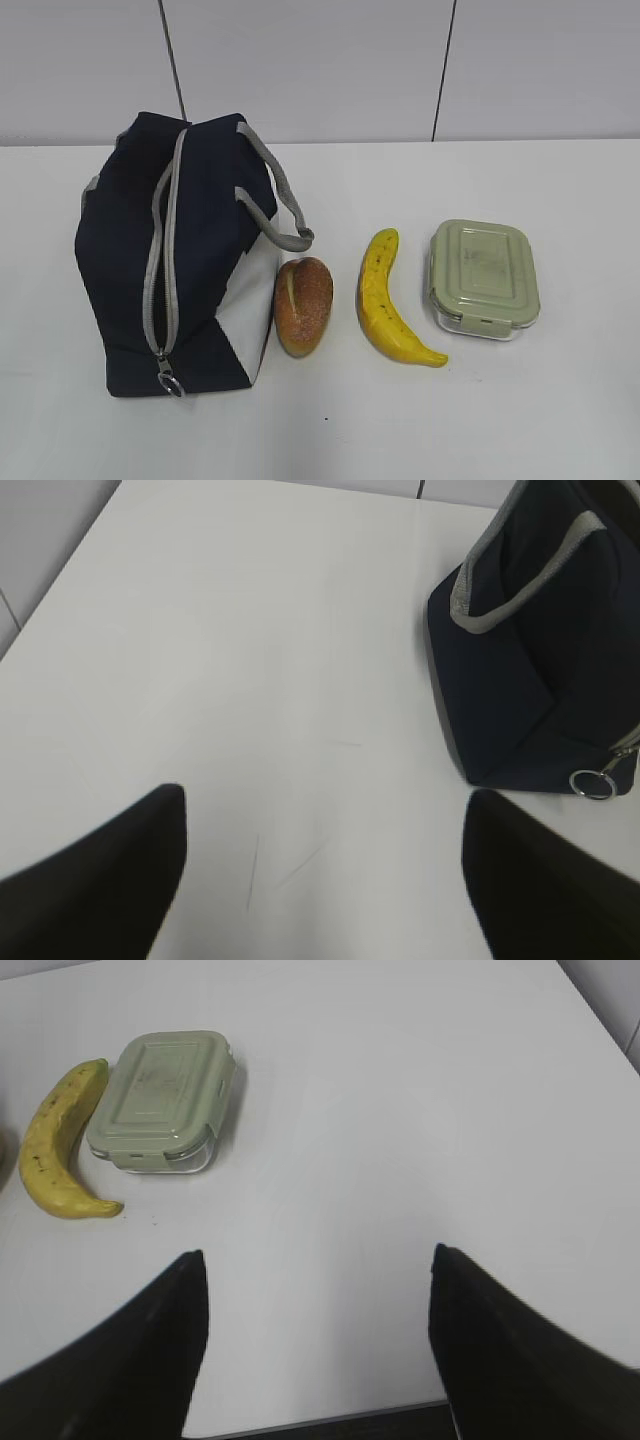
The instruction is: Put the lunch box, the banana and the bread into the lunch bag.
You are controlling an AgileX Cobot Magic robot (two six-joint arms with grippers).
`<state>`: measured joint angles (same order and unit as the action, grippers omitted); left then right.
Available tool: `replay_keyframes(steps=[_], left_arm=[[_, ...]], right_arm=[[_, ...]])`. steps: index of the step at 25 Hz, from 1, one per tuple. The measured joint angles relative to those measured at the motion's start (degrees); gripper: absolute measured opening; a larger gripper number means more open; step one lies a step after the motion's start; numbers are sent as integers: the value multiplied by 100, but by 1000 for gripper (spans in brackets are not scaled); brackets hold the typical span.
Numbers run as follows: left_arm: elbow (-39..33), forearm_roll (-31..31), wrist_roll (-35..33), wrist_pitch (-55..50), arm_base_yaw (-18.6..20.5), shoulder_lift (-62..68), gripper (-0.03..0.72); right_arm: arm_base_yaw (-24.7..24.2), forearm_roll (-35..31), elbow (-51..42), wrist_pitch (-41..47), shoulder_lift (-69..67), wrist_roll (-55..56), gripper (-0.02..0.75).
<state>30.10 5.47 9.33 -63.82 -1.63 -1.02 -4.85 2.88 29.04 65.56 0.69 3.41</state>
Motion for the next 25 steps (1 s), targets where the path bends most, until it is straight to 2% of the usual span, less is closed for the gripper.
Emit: replay_keyframes(steps=[25], left_arm=[[0,52,0,0,0,0,560]], right_arm=[[0,0,0,0,0,0,511]])
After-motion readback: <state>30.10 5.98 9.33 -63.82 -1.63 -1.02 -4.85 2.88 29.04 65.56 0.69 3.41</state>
